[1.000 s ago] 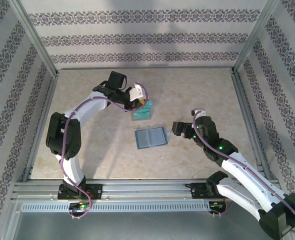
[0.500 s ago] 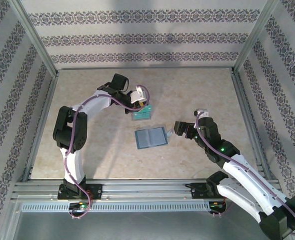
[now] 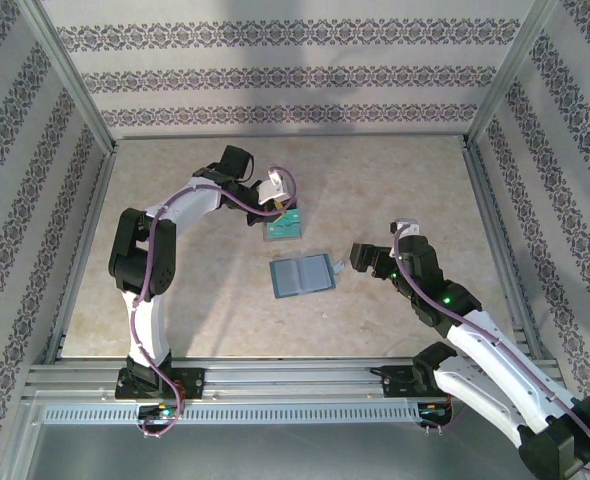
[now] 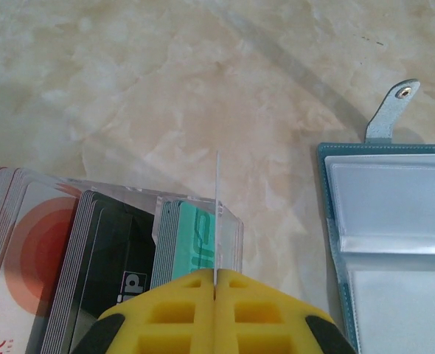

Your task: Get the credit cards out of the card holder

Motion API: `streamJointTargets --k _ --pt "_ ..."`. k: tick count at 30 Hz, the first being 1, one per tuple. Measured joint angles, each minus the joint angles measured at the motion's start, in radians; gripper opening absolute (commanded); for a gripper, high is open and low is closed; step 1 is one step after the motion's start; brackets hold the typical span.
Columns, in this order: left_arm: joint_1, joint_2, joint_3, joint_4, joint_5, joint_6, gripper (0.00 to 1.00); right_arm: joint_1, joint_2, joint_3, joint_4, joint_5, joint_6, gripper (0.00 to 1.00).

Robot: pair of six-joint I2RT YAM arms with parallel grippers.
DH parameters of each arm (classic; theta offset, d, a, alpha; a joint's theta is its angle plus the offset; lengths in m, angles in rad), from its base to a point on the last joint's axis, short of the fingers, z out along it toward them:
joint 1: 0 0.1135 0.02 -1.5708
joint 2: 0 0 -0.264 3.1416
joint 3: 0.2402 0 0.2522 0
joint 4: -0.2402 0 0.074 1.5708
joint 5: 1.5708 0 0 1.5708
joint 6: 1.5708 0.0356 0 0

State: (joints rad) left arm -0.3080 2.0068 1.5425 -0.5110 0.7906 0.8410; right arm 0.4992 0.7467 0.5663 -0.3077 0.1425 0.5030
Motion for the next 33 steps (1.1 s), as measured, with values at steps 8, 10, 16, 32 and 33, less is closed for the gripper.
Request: streamJointTargets --k 8,10,16,32,33 --pt "0.003 0.035 0.025 -0.026 0.002 0.014 0.0 0.0 0.0 0.0 0.0 0.0 0.0 0.98" --pt "0.003 0.045 0.031 -0.03 0.001 0.016 0.0 0.0 0.0 0.0 0.0 0.0 0.0 0.98" --pt "0.003 0.073 0.062 -0.051 0.002 0.02 0.0 -0.006 0.0 0.0 -0.003 0.0 0.0 0.98" --pt "0.003 0.119 0.121 -0.111 0.017 0.036 0.0 -0.007 0.004 0.001 -0.011 -0.001 0.0 0.98" --pt "0.003 0.121 0.125 -0.114 0.017 0.039 0.0 -0.007 0.006 0.001 -0.011 -0.001 0.0 0.98"
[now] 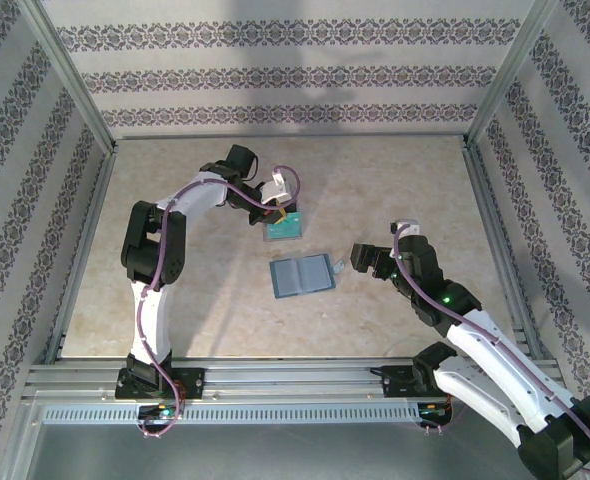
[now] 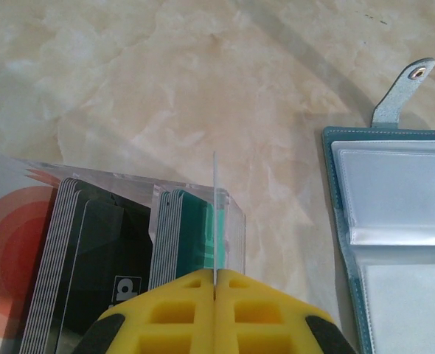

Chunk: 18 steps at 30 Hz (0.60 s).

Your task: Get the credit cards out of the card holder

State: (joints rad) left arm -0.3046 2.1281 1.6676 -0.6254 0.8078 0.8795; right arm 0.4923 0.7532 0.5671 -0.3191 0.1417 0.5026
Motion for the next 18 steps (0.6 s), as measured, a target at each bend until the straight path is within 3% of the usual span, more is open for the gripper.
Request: streamJointTargets --k 18 --pt "0.001 0.023 0.121 -0.105 -0.016 0.039 0.0 -0.006 0.007 0.0 0.0 0.0 0.0 0.98"
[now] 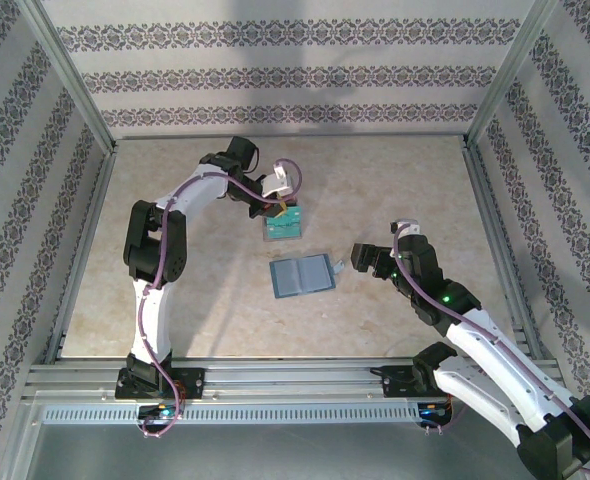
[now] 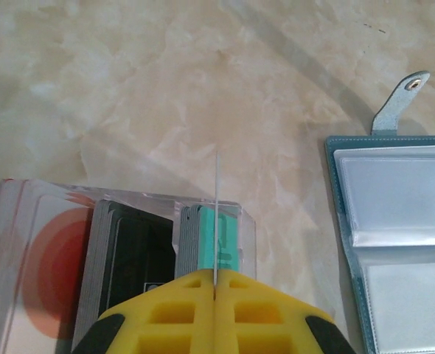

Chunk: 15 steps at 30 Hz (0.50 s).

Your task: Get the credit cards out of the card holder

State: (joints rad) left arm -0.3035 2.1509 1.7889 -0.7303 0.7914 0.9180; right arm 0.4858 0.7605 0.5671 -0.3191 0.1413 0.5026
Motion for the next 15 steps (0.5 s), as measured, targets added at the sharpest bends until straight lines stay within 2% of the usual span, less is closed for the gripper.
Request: streamJointTargets --k 15 --pt "0.0 0.045 0.002 -0.029 -0.018 0.025 0.0 0.0 -0.002 0.0 -0.001 0.0 0.0 0.98"
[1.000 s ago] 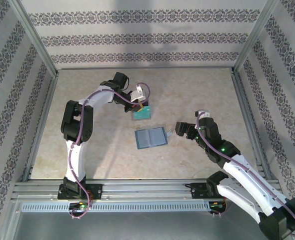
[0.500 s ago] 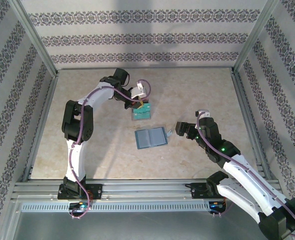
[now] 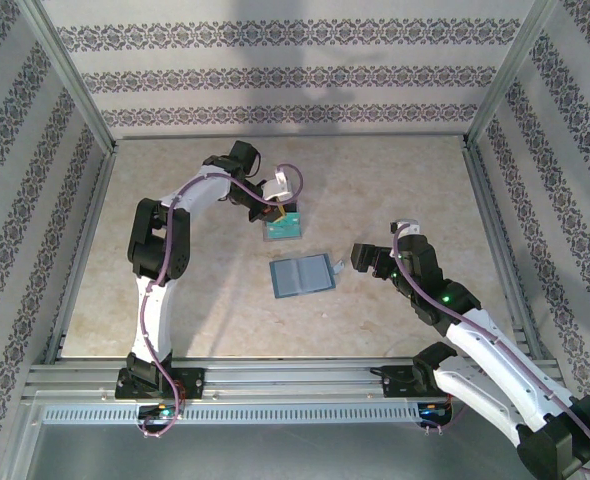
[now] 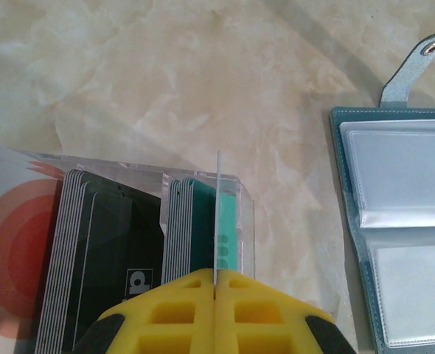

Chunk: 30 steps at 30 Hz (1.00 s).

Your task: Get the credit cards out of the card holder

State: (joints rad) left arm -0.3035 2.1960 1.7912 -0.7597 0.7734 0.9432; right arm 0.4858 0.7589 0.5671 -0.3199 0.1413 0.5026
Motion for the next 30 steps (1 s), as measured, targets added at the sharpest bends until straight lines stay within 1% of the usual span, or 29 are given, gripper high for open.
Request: streamJointTargets --k 3,4,6,7,17,20,23,27,29,30 --pt "0.0 0.005 0.0 0.0 0.001 0.0 0.07 0.0 0.0 0.0 -0.003 0.0 0.0 0.98" --pt "0.0 0.005 0.0 0.0 0.001 0.0 0.11 0.0 0.0 0.0 -0.004 0.0 0.0 0.98" --pt "0.0 0.005 0.0 0.003 0.003 -0.001 0.22 0.0 -0.002 0.0 -0.006 0.0 0.0 0.98" --pt "0.0 0.005 -0.001 0.005 0.003 -0.003 0.24 0.0 -0.004 0.0 -0.006 0.0 0.0 0.98" --pt "0.0 -0.012 -0.037 0.013 0.003 -0.009 0.24 0.0 -0.01 0.0 -0.006 0.0 0.0 0.98" --pt "0.0 -0.061 -0.078 0.023 0.002 -0.016 0.24 0.0 -0.017 0.0 -0.006 0.0 -0.003 0.98" --pt "0.0 -0.155 -0.154 0.063 -0.005 -0.04 0.25 0.0 -0.023 0.0 -0.007 0.001 -0.004 0.98" --pt "0.0 -0.318 -0.287 0.167 -0.035 -0.101 0.37 0.0 -0.024 0.0 -0.007 0.005 -0.005 0.98" --pt "0.0 -0.396 -0.354 0.221 -0.055 -0.142 0.46 -0.001 -0.024 0.0 -0.007 0.009 -0.005 0.98" --pt "0.0 -0.435 -0.389 0.25 -0.068 -0.166 0.53 -0.005 -0.024 0.0 -0.007 0.011 -0.006 0.98"
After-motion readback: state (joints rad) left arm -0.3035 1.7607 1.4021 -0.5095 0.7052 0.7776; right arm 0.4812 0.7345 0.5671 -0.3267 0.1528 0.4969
